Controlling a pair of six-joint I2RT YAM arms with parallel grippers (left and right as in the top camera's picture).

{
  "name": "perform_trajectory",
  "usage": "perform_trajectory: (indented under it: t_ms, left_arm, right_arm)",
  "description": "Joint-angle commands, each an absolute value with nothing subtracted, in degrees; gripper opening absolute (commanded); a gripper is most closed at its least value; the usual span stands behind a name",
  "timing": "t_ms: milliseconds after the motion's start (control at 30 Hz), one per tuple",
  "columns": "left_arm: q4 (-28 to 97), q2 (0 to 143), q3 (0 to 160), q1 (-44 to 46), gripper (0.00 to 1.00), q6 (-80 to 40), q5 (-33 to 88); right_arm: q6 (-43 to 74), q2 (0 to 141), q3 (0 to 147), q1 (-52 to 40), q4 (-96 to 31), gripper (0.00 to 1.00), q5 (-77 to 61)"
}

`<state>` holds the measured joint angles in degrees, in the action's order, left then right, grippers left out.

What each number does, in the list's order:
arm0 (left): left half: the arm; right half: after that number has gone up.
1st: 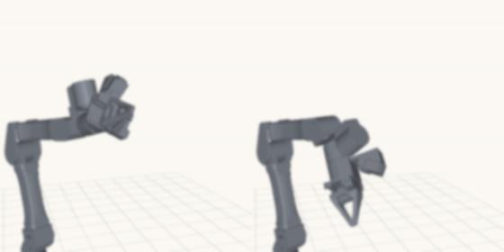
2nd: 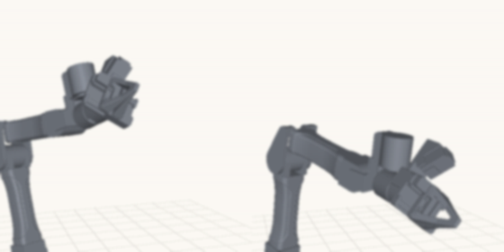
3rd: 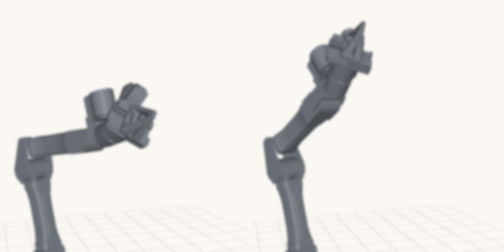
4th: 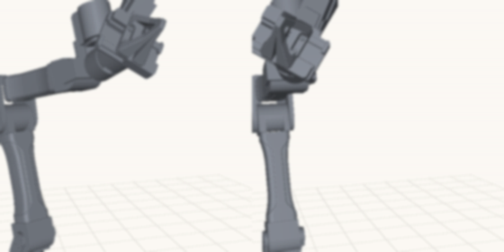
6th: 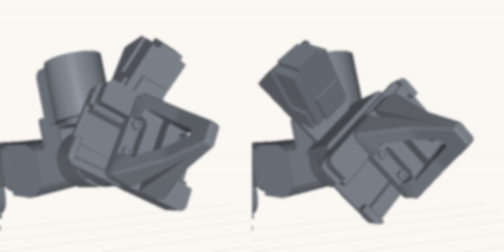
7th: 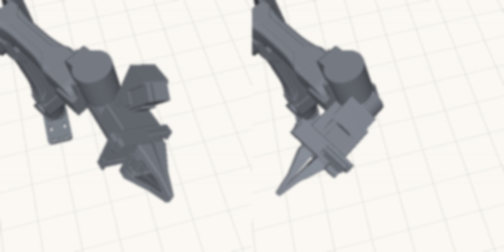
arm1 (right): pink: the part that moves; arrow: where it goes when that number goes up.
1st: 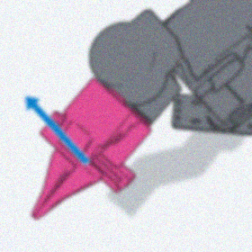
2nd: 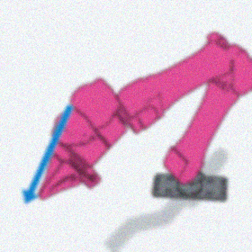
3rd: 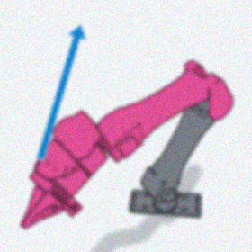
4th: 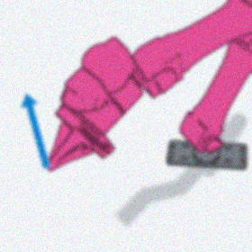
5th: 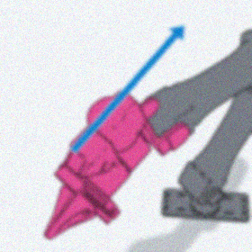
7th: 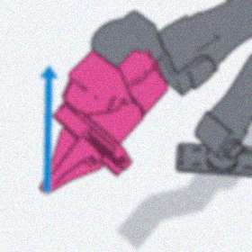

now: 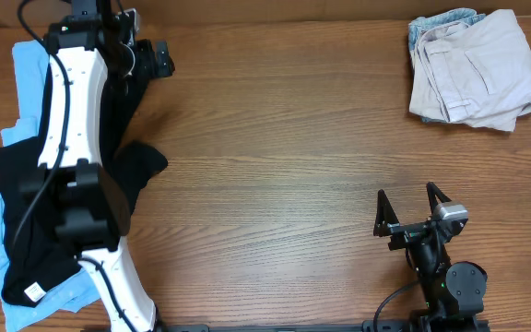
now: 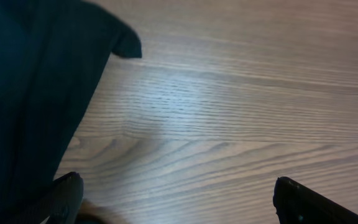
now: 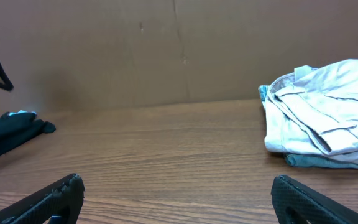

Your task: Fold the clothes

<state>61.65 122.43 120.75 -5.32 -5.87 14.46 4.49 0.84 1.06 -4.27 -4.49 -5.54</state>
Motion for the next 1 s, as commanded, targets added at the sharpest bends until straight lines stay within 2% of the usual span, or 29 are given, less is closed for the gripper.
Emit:
perform_trajectory:
  t_ms: [0,200,433,533,800,967]
  left_arm:
    - [61.5,111.1,121.2,-3.1,1.00,-6.2,14.4]
    - [61.9,99.0,121.2,-0.2,1.00,-1.2,3.7]
    - [62.1,87.0,117.1,1.6,1.00,-1.2,0.1]
    - [53.6,78.9,104.4,1.1,1.00,-1.3,-0.4]
    - [19.5,54.9,59.3,0.8,1.00,-1.3,-0.2]
    - [6.1,39.7,37.0,0.8,1.00,-2.0,0.0]
  right_arm:
    - [4.5,0.2,0.4,-4.8,-4.2,1.00,-5.2]
    - [4.5,0.2,0.4,-4.8,-4.3,1.00,-5.2]
    - [4.5,0.2,0.4,-4.8,-4.3,1.00,-5.2]
    - [4.5,0.2,0.4,-4.8,-4.3,1.00,-5.2]
    - [4.5,0.2,0.4,-4.8,-4.3,1.00,-5.2]
    - [4.5,0.2,0.4,-4.8,-4.3,1.00,-5.2]
